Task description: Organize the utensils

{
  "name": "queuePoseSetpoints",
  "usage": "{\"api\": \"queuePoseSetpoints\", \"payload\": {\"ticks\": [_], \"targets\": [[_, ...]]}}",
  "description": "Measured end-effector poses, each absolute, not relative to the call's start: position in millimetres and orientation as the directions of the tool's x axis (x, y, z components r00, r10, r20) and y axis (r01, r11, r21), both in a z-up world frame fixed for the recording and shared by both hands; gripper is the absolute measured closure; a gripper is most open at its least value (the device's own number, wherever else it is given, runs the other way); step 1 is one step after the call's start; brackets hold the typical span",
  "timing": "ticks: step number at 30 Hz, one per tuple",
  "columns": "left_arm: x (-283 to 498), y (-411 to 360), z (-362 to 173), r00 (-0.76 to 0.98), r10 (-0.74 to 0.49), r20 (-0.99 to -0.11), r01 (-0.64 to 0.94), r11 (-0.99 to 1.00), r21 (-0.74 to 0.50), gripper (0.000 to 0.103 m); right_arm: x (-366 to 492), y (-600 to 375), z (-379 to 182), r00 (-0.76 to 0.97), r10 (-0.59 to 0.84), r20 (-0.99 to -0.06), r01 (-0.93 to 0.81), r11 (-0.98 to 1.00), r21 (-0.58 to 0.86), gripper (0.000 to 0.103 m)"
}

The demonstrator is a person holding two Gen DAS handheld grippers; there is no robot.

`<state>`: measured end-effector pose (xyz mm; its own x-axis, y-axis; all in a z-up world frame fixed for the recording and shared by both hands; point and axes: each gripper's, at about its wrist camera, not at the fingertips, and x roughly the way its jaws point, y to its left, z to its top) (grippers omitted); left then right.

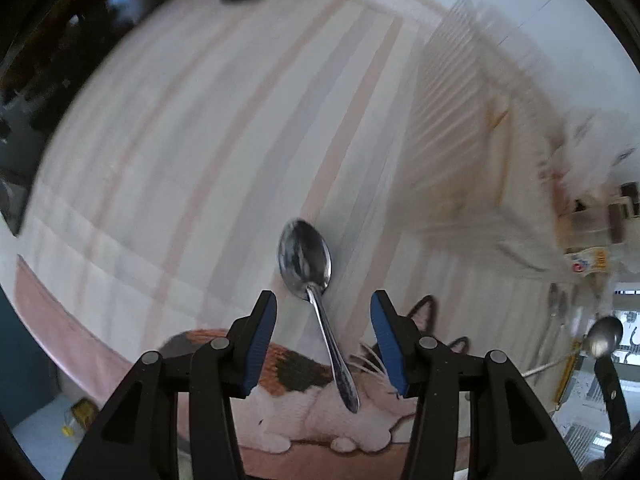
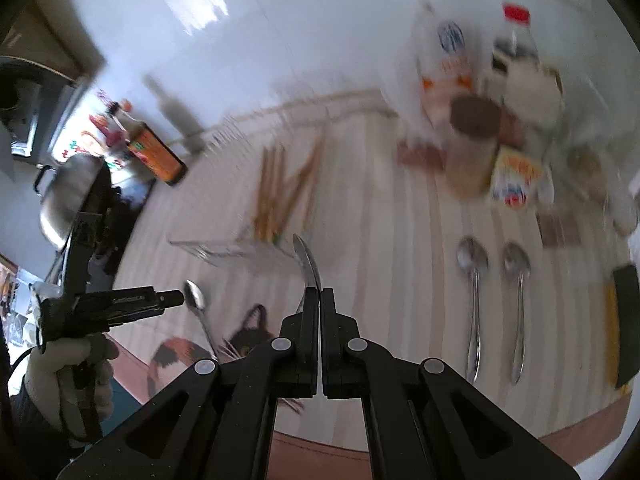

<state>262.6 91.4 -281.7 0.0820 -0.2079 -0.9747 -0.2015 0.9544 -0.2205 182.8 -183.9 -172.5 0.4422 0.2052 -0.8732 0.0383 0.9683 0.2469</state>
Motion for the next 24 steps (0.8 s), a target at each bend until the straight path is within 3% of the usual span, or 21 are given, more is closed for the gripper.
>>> {"api": "queuePoseSetpoints", "payload": {"ticks": [3, 6, 8, 10, 13, 24], "targets": [[267.9, 81.7, -311.3, 0.012, -0.167, -0.986, -0.21, 0.963, -0.166, 0.058, 181.6, -191.1, -190.0, 0.417, 0.191, -0.889, 0.077, 0.967, 0.244, 0.103], [272.8, 69.0, -308.8, 0.026, -0.127, -0.992, -0.18, 0.975, -0.129, 0.058, 181.4, -198.3, -199.1, 0.404, 0.182, -0.897, 0.111, 0.963, 0.245, 0.103], [274.8, 63.2, -305.4, 0.038, -0.092, -0.995, -0.161, 0.982, -0.097, 0.069, 180.2, -202.0, -202.9, 0.4, 0.176, -0.899, 0.125, 0.962, 0.243, 0.103], [275.6, 58.7, -302.4, 0.048, -0.062, -0.997, -0.125, 0.99, -0.067, 0.088, 179.8, -203.7, -203.5, 0.402, 0.173, -0.899, 0.132, 0.961, 0.244, 0.103], [275.5, 59.3, -296.6, 0.064, -0.077, -0.995, -0.101, 0.991, -0.083, 0.096, 180.8, -205.0, -202.1, 0.407, 0.167, -0.898, 0.138, 0.961, 0.241, 0.103], [250.4, 61.0, -254.8, 0.136, -0.067, -0.988, -0.066, 0.995, -0.076, 0.103, 185.1, -201.4, -195.0, 0.422, 0.168, -0.891, 0.134, 0.96, 0.245, 0.103]]}}
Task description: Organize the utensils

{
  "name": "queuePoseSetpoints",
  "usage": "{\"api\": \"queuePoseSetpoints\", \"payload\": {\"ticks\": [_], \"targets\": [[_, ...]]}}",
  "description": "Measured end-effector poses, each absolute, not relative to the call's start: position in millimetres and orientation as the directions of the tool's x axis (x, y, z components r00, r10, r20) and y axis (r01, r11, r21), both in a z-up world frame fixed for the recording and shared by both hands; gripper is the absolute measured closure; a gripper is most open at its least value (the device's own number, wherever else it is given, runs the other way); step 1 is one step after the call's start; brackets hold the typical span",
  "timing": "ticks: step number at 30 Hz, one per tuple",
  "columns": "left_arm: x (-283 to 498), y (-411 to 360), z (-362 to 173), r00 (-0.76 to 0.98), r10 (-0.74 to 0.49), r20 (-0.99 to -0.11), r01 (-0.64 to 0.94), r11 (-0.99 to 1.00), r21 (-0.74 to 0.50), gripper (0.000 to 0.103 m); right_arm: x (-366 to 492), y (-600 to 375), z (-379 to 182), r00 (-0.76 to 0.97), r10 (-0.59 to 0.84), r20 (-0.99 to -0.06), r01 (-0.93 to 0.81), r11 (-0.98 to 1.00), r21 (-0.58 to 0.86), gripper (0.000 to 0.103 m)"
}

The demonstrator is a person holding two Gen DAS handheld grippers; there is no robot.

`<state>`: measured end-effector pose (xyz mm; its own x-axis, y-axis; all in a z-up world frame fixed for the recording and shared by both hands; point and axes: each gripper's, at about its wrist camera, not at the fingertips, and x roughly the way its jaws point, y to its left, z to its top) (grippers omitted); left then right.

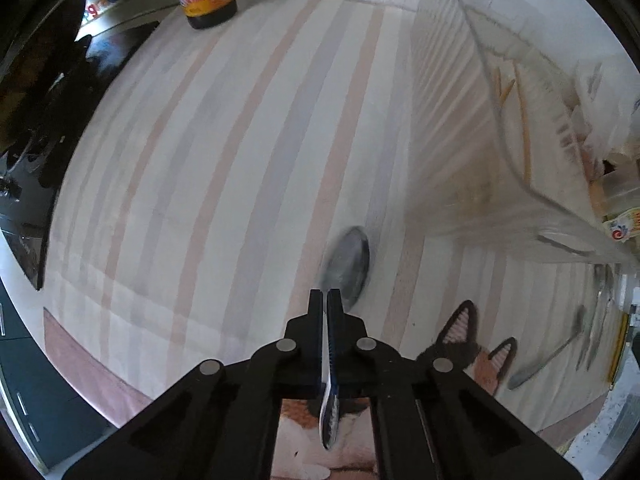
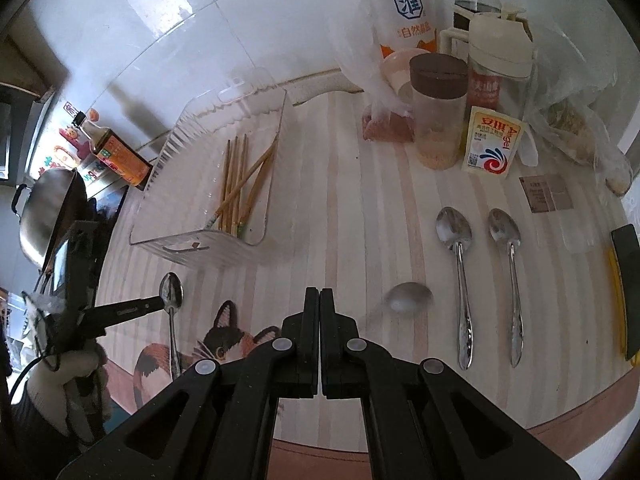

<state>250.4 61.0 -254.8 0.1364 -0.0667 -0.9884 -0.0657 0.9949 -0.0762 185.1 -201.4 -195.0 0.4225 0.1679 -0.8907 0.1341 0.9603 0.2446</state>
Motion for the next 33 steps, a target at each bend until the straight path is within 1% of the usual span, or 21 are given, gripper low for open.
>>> {"api": "queuePoseSetpoints", "payload": {"ticks": [3, 5, 6, 7, 8, 9, 11, 13, 15, 17, 18, 19, 20, 22, 23, 24, 25, 26, 28, 32, 33], "targets": [[242.0, 68.2, -237.5, 0.165, -0.081, -0.983, -0.074, 0.993, -0.094, 0.103, 187.5, -213.9, -206.8, 0.384, 0.231, -0.894, 0.208, 0.922, 0.327, 0.103], [234.9, 71.3, -224.6, 0.187, -0.085, -0.979, -0.075, 0.992, -0.1, 0.103, 187.0, -230.0, -223.4, 0.35, 0.263, -0.899, 0.313, 0.872, 0.377, 0.101], [230.5, 71.8, -220.5, 0.194, -0.082, -0.978, -0.073, 0.993, -0.098, 0.103, 186.5, -235.6, -229.2, 0.338, 0.262, -0.904, 0.35, 0.857, 0.379, 0.093], [227.8, 72.2, -217.0, 0.198, -0.077, -0.977, -0.071, 0.993, -0.093, 0.103, 185.2, -240.8, -234.4, 0.327, 0.256, -0.91, 0.385, 0.843, 0.376, 0.073], [227.8, 71.1, -216.9, 0.196, -0.083, -0.977, -0.071, 0.993, -0.099, 0.103, 181.7, -248.1, -241.4, 0.317, 0.249, -0.915, 0.435, 0.819, 0.374, 0.065], [226.3, 71.9, -217.8, 0.194, -0.093, -0.977, -0.073, 0.991, -0.109, 0.101, 179.2, -252.0, -245.2, 0.316, 0.249, -0.916, 0.462, 0.803, 0.377, 0.06], [221.1, 86.5, -228.4, 0.184, -0.103, -0.978, -0.112, 0.986, -0.125, 0.098, 175.3, -257.8, -256.0, 0.29, 0.242, -0.926, 0.513, 0.778, 0.364, 0.06], [237.1, 92.5, -249.6, 0.155, -0.116, -0.981, -0.139, 0.981, -0.138, 0.097, 175.0, -259.9, -265.3, 0.275, 0.251, -0.928, 0.542, 0.757, 0.365, 0.06], [239.3, 98.7, -260.7, 0.126, -0.11, -0.986, -0.159, 0.979, -0.129, 0.093, 178.8, -257.9, -275.1, 0.265, 0.245, -0.932, 0.564, 0.745, 0.357, 0.06], [238.8, 101.7, -269.8, 0.109, -0.099, -0.989, -0.166, 0.979, -0.117, 0.086, 187.4, -254.6, -285.2, 0.257, 0.22, -0.941, 0.58, 0.744, 0.332, 0.06], [238.7, 102.6, -273.8, 0.101, -0.096, -0.99, -0.166, 0.98, -0.112, 0.077, 192.5, -253.3, -290.3, 0.248, 0.206, -0.946, 0.588, 0.744, 0.316, 0.06], [238.8, 102.8, -276.6, 0.097, -0.092, -0.991, -0.166, 0.98, -0.107, 0.071, 196.9, -252.4, -295.8, 0.239, 0.197, -0.951, 0.594, 0.745, 0.304, 0.059], [239.6, 102.8, -278.7, 0.095, -0.091, -0.991, -0.168, 0.98, -0.106, 0.07, 203.2, -247.7, -294.2, 0.244, 0.145, -0.959, 0.595, 0.759, 0.266, 0.059], [241.6, 102.1, -282.9, 0.086, -0.098, -0.991, -0.169, 0.979, -0.111, 0.07, 214.1, -237.5, -295.7, 0.205, 0.092, -0.974, 0.579, 0.791, 0.196, 0.059], [243.3, 101.0, -284.4, 0.083, -0.104, -0.991, -0.168, 0.979, -0.116, 0.07, 221.5, -227.6, -294.5, 0.185, 0.029, -0.982, 0.553, 0.823, 0.128, 0.06], [245.4, 99.4, -285.3, 0.081, -0.108, -0.991, -0.165, 0.979, -0.12, 0.07, 225.6, -220.8, -294.0, 0.174, -0.015, -0.985, 0.534, 0.842, 0.082, 0.066], [247.5, 98.8, -286.6, 0.08, -0.111, -0.991, -0.161, 0.979, -0.123, 0.07, 229.9, -214.0, -294.1, 0.161, -0.059, -0.985, 0.512, 0.858, 0.033, 0.08], [247.6, 96.6, -287.3, 0.079, -0.115, -0.99, -0.153, 0.98, -0.126, 0.07, 234.4, -204.2, -294.4, 0.155, -0.116, -0.981, 0.468, 0.883, -0.031, 0.089], [247.7, 92.8, -288.4, 0.076, -0.119, -0.99, -0.139, 0.982, -0.129, 0.07, 235.4, -197.3, -295.3, 0.18, -0.125, -0.976, 0.416, 0.908, -0.039, 0.094], [249.5, 91.0, -294.5, 0.053, -0.12, -0.991, -0.097, 0.987, -0.125, 0.069, 224.9, -189.7, -295.3, 0.207, -0.104, -0.973, 0.306, 0.951, -0.036, 0.097], [250.6, 88.0, -294.1, 0.06, -0.114, -0.992, -0.085, 0.989, -0.119, 0.06, 220.9, -189.0, -294.8, 0.21, -0.099, -0.973, 0.287, 0.957, -0.035, 0.099]]}}
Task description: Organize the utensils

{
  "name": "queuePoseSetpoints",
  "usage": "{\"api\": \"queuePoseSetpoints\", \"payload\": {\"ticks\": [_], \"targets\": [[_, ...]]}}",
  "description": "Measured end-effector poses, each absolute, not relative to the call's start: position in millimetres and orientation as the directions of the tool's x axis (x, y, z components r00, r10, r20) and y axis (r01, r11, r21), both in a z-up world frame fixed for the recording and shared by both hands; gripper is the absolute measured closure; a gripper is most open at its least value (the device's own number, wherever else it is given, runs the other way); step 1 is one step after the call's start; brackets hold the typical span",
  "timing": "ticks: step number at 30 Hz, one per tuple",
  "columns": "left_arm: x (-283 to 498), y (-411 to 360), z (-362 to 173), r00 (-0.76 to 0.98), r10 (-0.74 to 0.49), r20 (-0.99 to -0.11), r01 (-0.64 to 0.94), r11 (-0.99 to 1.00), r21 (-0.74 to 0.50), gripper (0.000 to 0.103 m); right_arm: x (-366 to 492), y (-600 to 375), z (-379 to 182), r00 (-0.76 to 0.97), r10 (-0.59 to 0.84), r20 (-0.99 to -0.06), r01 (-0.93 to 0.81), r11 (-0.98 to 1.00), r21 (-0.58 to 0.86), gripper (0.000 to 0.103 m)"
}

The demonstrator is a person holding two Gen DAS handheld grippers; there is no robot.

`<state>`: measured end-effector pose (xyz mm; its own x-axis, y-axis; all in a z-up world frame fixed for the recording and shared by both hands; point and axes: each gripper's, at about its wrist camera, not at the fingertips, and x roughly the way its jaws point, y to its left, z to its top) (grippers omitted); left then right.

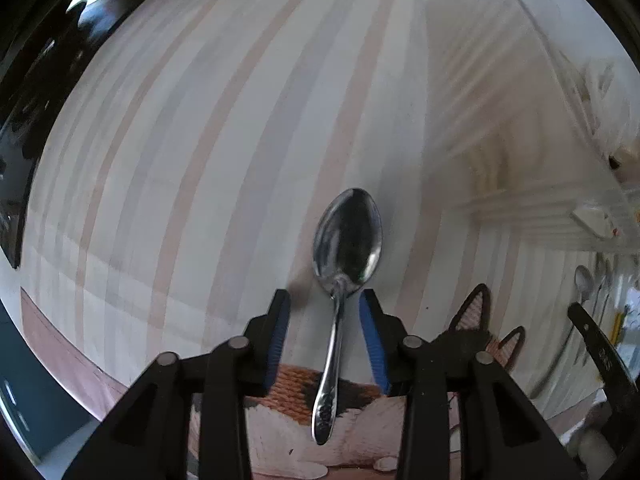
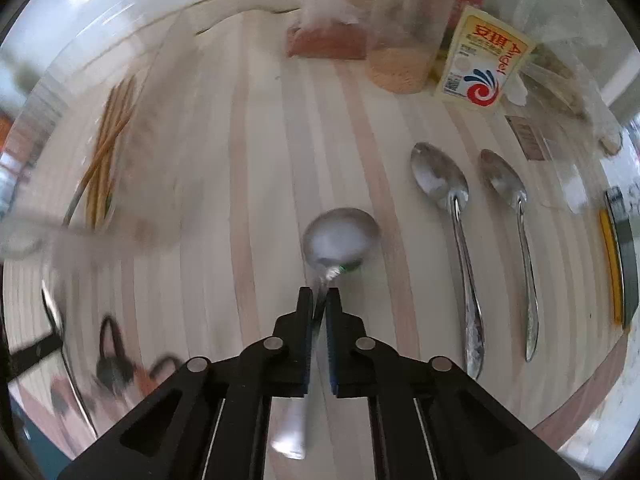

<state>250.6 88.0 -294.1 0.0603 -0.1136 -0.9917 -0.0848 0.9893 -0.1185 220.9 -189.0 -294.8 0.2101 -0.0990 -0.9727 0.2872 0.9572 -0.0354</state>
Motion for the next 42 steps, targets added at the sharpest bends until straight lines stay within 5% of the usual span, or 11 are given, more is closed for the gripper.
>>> {"api": "queuePoseSetpoints", "payload": {"ticks": [2, 6, 9, 17, 19, 20, 25, 30, 33, 35, 42], "targets": [[254.2, 80.5, -295.5, 0.06, -0.088, -0.994, -0.051, 0.995, -0.091, 0.052, 209.4, -187.2, -293.6, 0.212, -0.101, -0.972, 0.253, 0.966, -0.045, 0.099], [259.7, 68.8, -295.2, 0.092, -0.035, -0.995, 0.014, 0.999, -0.034, 0.053, 187.4, -188.8, -294.4, 0.202, -0.098, -0.975, 0.235, 0.971, -0.049, 0.099], [261.2, 68.4, -291.5, 0.116, -0.037, -0.992, 0.038, 0.999, -0.033, 0.074, 183.7, -189.3, -293.7, 0.199, -0.092, -0.976, 0.24, 0.97, -0.042, 0.099], [258.9, 56.3, -293.1, 0.127, -0.022, -0.992, 0.047, 0.999, -0.016, 0.077, 185.6, -193.6, -276.0, 0.238, -0.074, -0.968, 0.227, 0.974, -0.019, 0.099], [253.7, 52.7, -289.6, 0.135, -0.024, -0.991, 0.05, 0.999, -0.017, 0.096, 183.1, -192.8, -271.0, 0.252, -0.062, -0.966, 0.221, 0.975, -0.005, 0.099], [249.7, 52.3, -286.9, 0.142, -0.028, -0.989, 0.051, 0.999, -0.021, 0.097, 181.4, -192.8, -266.5, 0.265, -0.058, -0.963, 0.218, 0.976, 0.001, 0.099], [238.5, 61.7, -277.6, 0.149, -0.057, -0.987, 0.039, 0.998, -0.052, 0.097, 168.7, -190.9, -248.4, 0.299, -0.043, -0.953, 0.201, 0.979, 0.018, 0.099], [229.5, 103.7, -281.4, 0.134, -0.204, -0.97, -0.089, 0.972, -0.217, 0.094, 169.2, -196.2, -243.0, 0.307, -0.025, -0.951, 0.212, 0.976, 0.042, 0.099], [229.0, 108.6, -289.2, 0.111, -0.241, -0.964, -0.088, 0.964, -0.251, 0.085, 171.9, -198.6, -244.9, 0.305, -0.016, -0.952, 0.222, 0.973, 0.055, 0.099], [231.1, 99.7, -285.9, 0.115, -0.225, -0.968, -0.027, 0.973, -0.229, 0.076, 176.1, -199.7, -249.7, 0.299, -0.008, -0.954, 0.23, 0.971, 0.064, 0.099], [235.7, 44.1, -275.4, 0.173, -0.044, -0.984, 0.274, 0.962, 0.005, 0.074, 183.4, -207.4, -257.8, 0.293, 0.0, -0.956, 0.251, 0.965, 0.077, 0.099]]}}
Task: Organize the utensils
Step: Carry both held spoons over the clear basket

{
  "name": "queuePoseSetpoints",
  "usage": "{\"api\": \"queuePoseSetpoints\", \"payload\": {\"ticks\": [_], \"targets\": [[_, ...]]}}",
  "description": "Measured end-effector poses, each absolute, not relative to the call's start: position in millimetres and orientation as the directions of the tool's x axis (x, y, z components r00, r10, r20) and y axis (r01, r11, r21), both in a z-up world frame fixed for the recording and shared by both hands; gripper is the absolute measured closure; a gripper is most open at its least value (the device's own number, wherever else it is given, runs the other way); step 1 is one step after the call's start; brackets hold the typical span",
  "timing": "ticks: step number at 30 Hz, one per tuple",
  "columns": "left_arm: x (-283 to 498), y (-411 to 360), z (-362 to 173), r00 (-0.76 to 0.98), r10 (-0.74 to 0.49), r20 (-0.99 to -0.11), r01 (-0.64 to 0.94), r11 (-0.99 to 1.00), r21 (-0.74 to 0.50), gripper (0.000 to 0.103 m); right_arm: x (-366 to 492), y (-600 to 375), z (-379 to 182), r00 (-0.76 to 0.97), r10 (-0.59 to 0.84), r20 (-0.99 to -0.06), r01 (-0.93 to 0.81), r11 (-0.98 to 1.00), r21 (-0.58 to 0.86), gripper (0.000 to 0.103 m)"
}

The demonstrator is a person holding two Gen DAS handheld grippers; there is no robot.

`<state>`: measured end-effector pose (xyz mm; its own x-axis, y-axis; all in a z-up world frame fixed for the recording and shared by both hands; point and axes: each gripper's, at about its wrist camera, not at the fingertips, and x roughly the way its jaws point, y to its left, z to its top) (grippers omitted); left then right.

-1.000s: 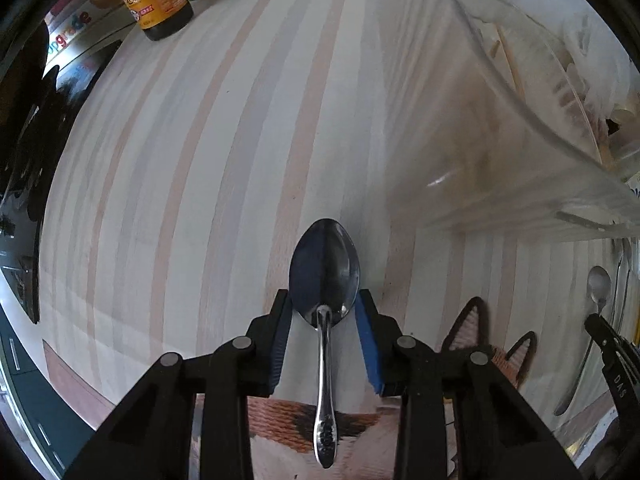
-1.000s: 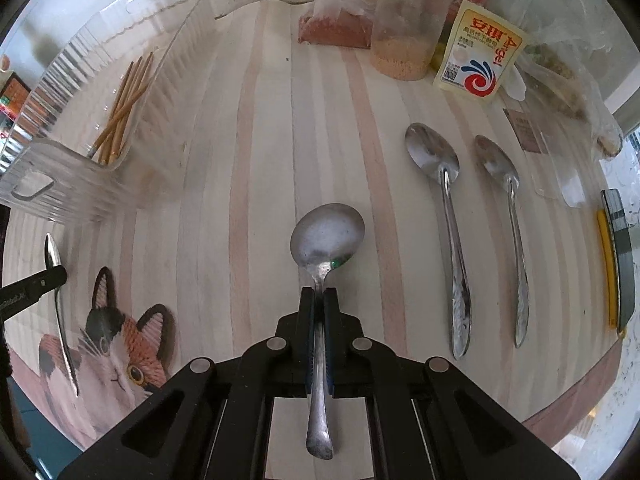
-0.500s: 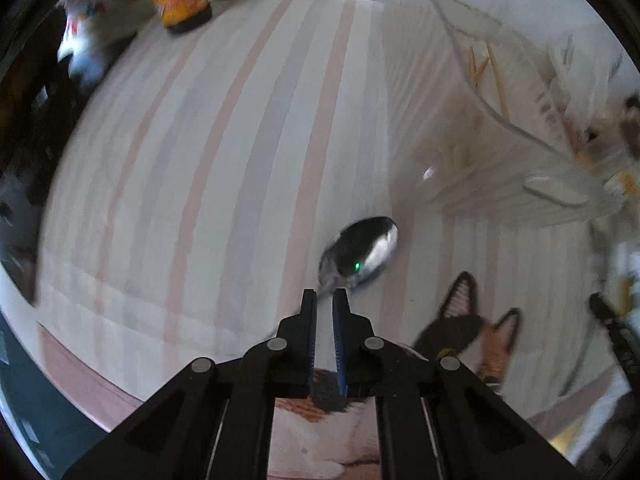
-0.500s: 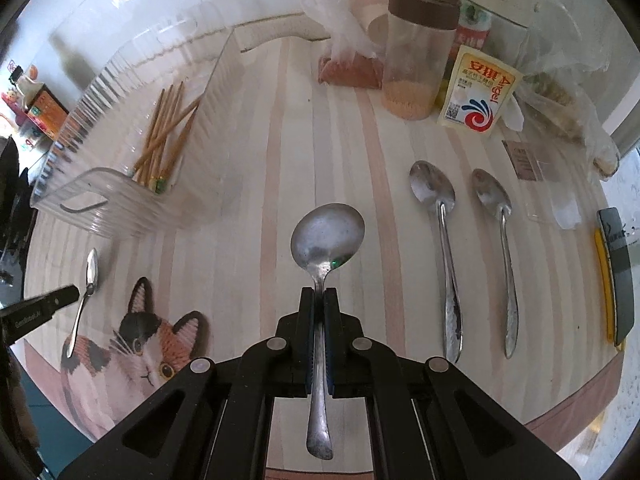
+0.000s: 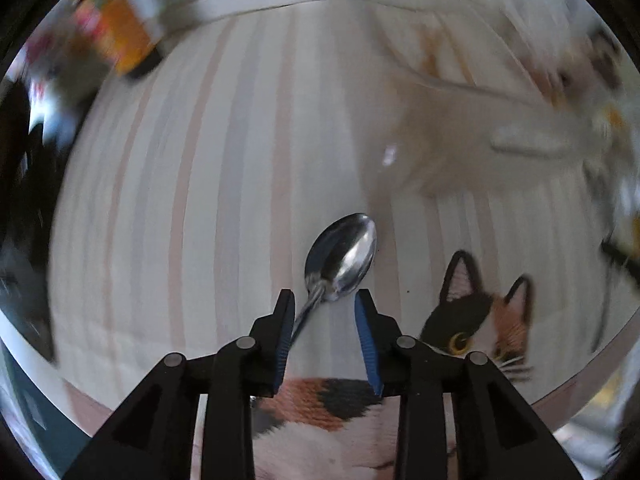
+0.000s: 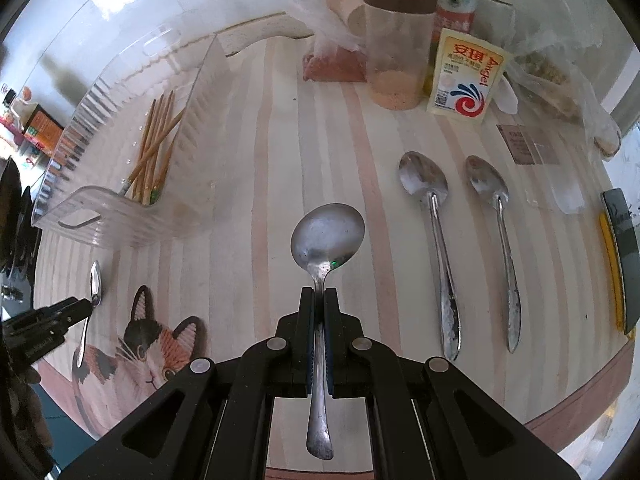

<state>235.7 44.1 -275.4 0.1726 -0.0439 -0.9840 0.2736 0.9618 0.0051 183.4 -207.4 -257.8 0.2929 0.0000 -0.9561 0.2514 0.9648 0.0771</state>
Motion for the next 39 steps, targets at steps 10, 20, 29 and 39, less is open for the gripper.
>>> {"api": "queuePoseSetpoints", "payload": {"ticks": [10, 20, 29, 39], "targets": [[246.3, 35.8, -292.2, 0.148, -0.095, -0.984, 0.359, 0.933, -0.036, 0.077, 178.5, -220.6, -265.1, 0.279, -0.009, -0.96, 0.308, 0.948, 0.08, 0.099], [254.2, 91.3, -281.6, 0.141, -0.173, -0.975, 0.252, 0.959, -0.133, 0.1, 176.1, -220.4, -262.4, 0.291, 0.002, -0.957, 0.316, 0.944, 0.098, 0.099], [217.5, 129.8, -258.7, 0.177, -0.22, -0.959, 0.127, 0.972, -0.2, 0.103, 174.2, -214.5, -260.2, 0.303, 0.03, -0.952, 0.303, 0.945, 0.126, 0.099], [233.0, 122.4, -255.1, 0.204, -0.225, -0.953, 0.086, 0.974, -0.212, 0.093, 173.7, -217.7, -261.3, 0.303, 0.065, -0.951, 0.309, 0.937, 0.162, 0.099]]}}
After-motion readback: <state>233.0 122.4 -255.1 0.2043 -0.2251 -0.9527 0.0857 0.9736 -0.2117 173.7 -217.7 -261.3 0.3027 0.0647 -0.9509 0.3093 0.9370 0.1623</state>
